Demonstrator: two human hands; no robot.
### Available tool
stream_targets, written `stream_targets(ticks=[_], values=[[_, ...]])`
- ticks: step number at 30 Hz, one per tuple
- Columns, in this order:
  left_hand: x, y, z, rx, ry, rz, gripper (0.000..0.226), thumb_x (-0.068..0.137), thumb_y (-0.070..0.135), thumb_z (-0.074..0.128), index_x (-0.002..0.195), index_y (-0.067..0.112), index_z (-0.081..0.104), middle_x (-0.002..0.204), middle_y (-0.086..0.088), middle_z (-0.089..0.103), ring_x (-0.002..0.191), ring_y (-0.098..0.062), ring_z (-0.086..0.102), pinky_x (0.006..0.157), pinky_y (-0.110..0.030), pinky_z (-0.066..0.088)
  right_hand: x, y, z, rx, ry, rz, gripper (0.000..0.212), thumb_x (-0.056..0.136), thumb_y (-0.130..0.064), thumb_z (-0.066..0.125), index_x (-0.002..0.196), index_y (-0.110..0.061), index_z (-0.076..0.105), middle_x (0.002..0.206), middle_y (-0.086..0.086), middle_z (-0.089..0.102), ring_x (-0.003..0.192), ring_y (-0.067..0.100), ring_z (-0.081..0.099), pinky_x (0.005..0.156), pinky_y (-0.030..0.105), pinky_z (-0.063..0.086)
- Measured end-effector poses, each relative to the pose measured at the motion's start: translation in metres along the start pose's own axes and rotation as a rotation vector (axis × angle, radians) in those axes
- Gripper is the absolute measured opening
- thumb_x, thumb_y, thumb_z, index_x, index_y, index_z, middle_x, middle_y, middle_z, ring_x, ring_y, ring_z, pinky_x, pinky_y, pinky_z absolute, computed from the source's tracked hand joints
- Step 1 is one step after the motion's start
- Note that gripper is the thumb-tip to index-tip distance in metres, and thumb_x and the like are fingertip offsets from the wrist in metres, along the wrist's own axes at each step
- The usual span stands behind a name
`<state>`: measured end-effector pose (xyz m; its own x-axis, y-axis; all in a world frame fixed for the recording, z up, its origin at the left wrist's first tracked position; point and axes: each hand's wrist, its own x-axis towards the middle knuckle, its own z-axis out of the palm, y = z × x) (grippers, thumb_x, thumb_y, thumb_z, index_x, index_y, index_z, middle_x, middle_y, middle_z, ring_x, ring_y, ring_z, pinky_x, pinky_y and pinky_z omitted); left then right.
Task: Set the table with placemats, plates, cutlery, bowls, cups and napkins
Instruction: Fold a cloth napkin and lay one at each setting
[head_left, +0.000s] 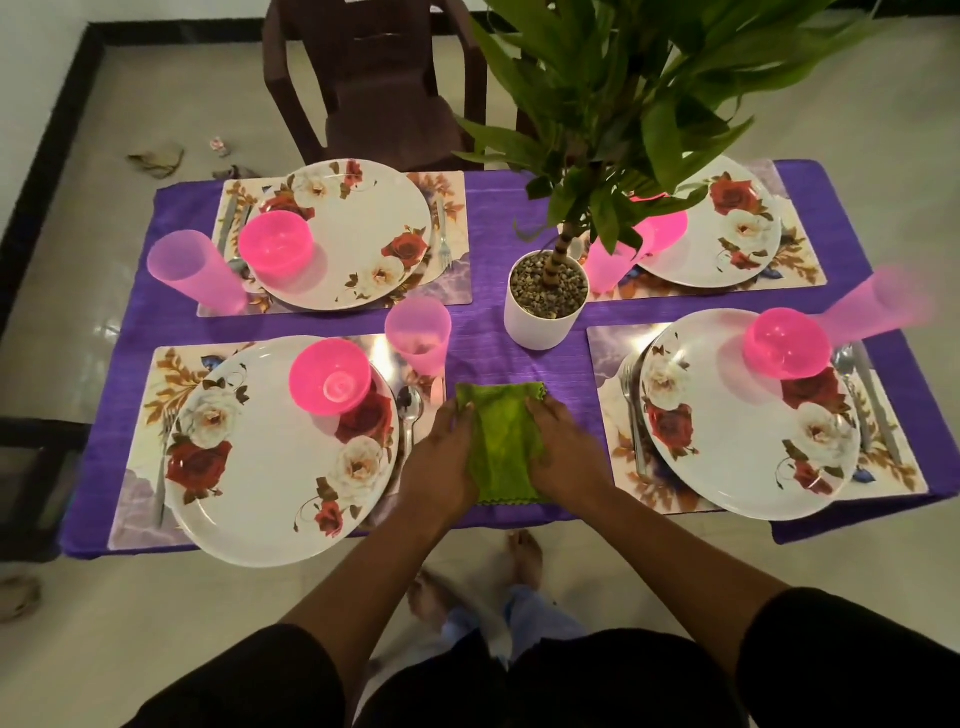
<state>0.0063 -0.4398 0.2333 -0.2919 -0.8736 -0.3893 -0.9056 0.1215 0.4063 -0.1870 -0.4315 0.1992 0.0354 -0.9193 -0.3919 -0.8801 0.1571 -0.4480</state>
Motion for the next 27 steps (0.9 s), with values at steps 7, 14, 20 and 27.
stream_targets(ticks=[7,14,20,27], values=[[0.003,-0.007,-0.001,0.111,-0.045,-0.022,0.085,0.088,0.017,0.062,0.162,0.015,0.019,0.174,-0.005,-0.008,0.129,-0.037,0.059,0.088,-0.047,0.055,0.002,-0.008,-0.001,-0.105,-0.011,-0.009,0.088,0.082,-0.02,0.075,0.156,-0.022,0.028,0.167,-0.001,0.02,0.099,0.034,0.068,0.074,0.046,0.061],[0.008,0.001,-0.005,0.175,-0.049,-0.008,0.083,0.09,0.018,0.063,0.161,0.015,0.02,0.173,0.0,-0.014,0.124,-0.034,0.062,0.085,-0.047,0.057,-0.001,-0.004,-0.005,-0.111,-0.019,0.01,0.089,0.083,-0.034,0.073,0.158,-0.025,0.025,0.17,0.008,0.008,0.105,0.04,0.067,0.076,0.041,0.056],[0.004,0.014,-0.012,0.291,-0.028,-0.048,0.086,0.09,0.023,0.064,0.161,0.013,0.016,0.173,0.0,-0.013,0.112,-0.036,0.068,0.08,-0.043,0.057,-0.011,-0.014,-0.003,-0.322,0.15,-0.004,0.089,0.077,-0.038,0.072,0.154,-0.022,0.03,0.165,0.018,0.023,0.125,0.041,0.052,0.087,0.047,0.054],[0.016,0.029,-0.01,0.333,-0.088,-0.029,0.075,0.102,0.026,0.051,0.163,0.012,0.011,0.173,-0.005,-0.013,0.113,-0.036,0.068,0.085,-0.044,0.056,-0.006,-0.012,0.006,-0.477,-0.03,-0.295,0.094,0.09,-0.068,0.031,0.164,-0.013,0.008,0.172,0.012,0.002,0.158,0.033,-0.003,0.126,0.054,0.009]])
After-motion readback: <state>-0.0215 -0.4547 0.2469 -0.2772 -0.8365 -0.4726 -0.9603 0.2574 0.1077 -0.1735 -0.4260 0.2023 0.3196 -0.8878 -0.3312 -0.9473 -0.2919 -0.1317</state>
